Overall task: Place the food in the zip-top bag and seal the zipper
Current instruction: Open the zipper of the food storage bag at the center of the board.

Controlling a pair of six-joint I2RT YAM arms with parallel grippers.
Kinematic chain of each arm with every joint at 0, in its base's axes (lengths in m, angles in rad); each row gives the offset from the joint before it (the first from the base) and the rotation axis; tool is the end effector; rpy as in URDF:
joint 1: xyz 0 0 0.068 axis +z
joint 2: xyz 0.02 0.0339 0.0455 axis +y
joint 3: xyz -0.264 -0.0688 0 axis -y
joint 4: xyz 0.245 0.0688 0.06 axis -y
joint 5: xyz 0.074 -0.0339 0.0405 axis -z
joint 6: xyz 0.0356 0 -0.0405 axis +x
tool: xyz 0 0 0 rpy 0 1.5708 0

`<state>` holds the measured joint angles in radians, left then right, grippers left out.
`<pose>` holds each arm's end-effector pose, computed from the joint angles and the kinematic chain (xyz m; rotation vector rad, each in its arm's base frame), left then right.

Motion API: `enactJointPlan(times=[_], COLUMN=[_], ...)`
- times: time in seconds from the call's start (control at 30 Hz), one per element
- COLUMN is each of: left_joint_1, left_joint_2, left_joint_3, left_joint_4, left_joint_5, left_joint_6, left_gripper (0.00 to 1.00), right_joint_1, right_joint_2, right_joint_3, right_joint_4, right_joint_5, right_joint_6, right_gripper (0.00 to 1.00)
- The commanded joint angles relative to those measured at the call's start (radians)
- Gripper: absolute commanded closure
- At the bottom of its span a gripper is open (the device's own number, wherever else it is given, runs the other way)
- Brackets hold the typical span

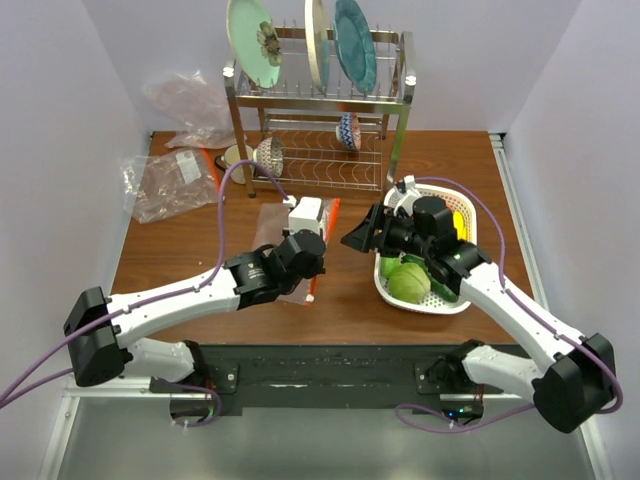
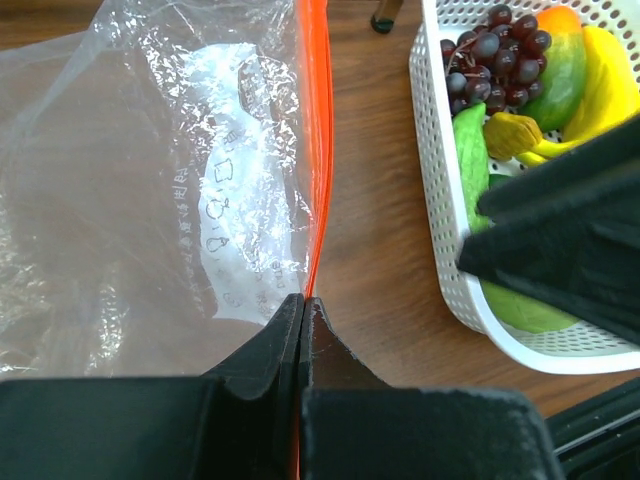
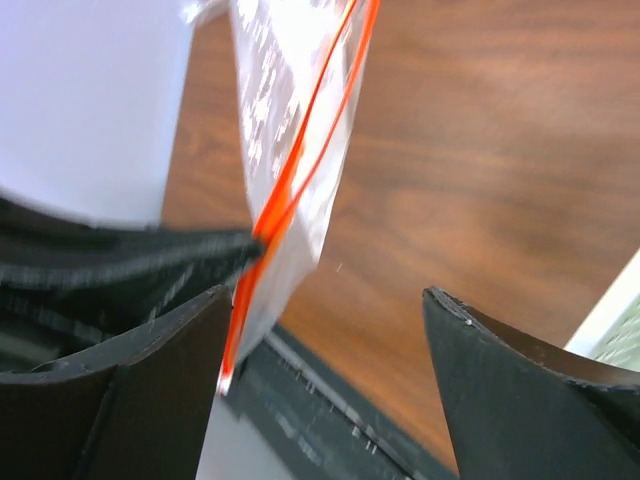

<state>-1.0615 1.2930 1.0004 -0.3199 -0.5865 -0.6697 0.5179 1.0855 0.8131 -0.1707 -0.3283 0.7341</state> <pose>0.1558 -0.2386 0.2946 0.0845 2.0949 -0.4140 0.2083 0.1319 0.2927 0.0081 2.1755 1.0920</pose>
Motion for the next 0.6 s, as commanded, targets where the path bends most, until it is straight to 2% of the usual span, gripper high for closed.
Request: enactJointPlan(times=[0.0, 0.2, 0.57], left_joint_1=[0.003, 0.003, 0.003], left_joint_2=[-0.043, -0.084, -0.081], left_joint_3=[-0.031, -0.065, -0.075], left_joint_4=[0.107, 0.133, 0.136], left_joint_5=[0.027, 0.04, 0.073], left_joint_6=[-0.013, -0.014, -0.033], left_gripper=[1.0, 1.0, 1.0], right_joint_1=[0.001, -0.001, 0.002], right_joint_2=[0.056, 0.12, 0.177], right_joint_3=[0.07, 0.103, 0.141], right_joint_4=[0.033, 0.062, 0.094], right_joint_5=[0.115, 0.129, 0.091], right_joint_6=[0.001, -0.006, 0.016], right_gripper=[0.28, 0.39, 0.41])
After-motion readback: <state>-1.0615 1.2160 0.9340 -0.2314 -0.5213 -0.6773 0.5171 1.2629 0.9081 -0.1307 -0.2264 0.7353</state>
